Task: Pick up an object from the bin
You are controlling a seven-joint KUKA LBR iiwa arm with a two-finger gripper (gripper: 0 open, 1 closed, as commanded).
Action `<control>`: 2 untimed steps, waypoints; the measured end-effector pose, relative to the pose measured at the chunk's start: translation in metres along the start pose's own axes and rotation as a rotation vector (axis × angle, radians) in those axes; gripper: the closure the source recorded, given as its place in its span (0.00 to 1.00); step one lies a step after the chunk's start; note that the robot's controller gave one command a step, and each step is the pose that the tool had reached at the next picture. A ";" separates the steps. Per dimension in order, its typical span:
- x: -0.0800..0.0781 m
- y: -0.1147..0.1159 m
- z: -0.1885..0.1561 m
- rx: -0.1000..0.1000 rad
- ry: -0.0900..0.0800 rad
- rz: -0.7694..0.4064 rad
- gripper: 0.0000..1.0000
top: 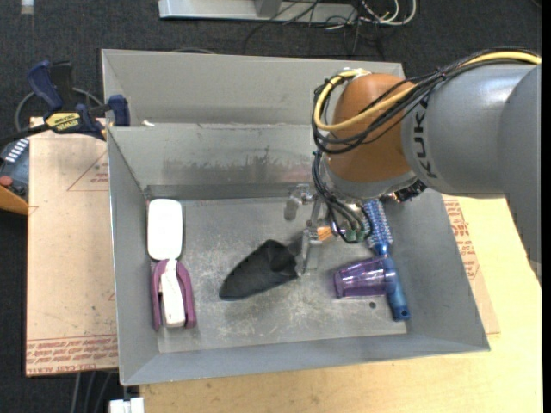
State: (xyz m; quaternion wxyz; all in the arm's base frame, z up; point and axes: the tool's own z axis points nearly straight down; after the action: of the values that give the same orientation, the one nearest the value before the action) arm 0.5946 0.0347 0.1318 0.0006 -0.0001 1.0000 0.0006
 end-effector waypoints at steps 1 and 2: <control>0.000 0.000 0.000 0.000 0.000 0.001 0.00; 0.009 0.018 0.053 -0.001 -0.001 0.099 0.00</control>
Offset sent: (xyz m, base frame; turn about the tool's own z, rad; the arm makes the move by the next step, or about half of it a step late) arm -0.0098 0.0187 -0.0543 0.1024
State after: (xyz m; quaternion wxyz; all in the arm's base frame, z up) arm 0.5854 0.0531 0.0786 0.0010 0.0494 0.9988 0.0013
